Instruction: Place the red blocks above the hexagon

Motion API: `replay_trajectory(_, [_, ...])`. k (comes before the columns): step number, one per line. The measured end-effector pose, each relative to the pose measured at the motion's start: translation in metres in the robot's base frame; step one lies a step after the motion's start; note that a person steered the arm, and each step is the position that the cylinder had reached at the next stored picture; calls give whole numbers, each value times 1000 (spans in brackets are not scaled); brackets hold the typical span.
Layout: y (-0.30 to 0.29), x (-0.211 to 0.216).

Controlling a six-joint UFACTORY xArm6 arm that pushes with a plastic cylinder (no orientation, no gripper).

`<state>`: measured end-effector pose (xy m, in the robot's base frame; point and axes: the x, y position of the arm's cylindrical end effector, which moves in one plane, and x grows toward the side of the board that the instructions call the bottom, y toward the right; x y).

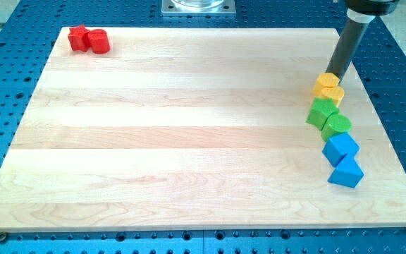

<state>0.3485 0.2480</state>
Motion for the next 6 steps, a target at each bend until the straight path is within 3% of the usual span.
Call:
replay_trajectory(1, [-36,-27])
replay_trajectory(3, [-322,-14])
replay_trajectory(4, [-405,-63])
replay_trajectory(5, [-521,-60])
replay_trajectory(6, [-552,-51])
